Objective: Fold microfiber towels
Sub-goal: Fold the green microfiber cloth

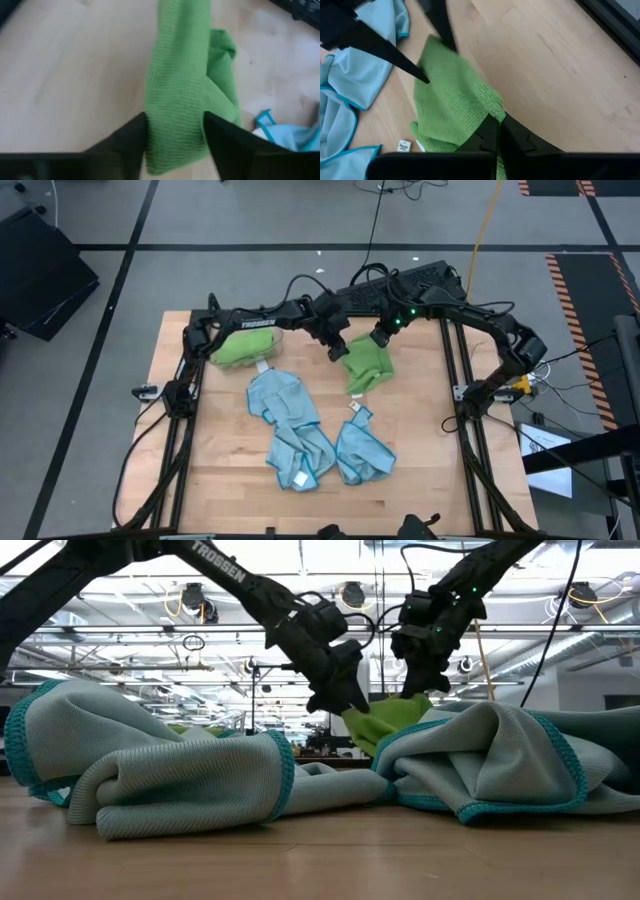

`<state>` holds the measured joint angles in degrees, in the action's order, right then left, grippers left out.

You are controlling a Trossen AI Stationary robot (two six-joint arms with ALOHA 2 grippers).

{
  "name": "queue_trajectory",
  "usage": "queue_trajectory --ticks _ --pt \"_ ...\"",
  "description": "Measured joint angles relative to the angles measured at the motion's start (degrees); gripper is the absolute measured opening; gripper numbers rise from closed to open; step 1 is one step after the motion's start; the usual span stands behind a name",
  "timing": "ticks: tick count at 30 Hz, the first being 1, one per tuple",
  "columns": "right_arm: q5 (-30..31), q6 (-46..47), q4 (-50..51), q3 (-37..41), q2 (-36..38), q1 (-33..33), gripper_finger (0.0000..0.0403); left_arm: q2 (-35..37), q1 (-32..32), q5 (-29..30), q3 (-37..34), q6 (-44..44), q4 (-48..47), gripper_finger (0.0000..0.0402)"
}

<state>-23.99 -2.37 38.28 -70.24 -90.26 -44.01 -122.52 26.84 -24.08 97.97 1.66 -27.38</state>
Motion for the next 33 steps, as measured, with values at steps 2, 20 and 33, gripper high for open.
queue_trajectory --ticks 2,20,33 --pt "-0.04 0.11 -0.07 0.0 0.0 0.0 0.0 0.0 -0.39 -0.57 0.0 0.01 -0.83 0.0122" --pt "-26.63 10.07 20.24 -0.13 12.85 6.52 0.0 13.73 -11.88 -13.29 0.07 14.04 -5.31 0.0005" --pt "-8.41 13.77 -2.33 6.95 11.93 9.26 0.0 9.66 -9.02 7.01 -0.9 5.77 -5.81 0.0006"
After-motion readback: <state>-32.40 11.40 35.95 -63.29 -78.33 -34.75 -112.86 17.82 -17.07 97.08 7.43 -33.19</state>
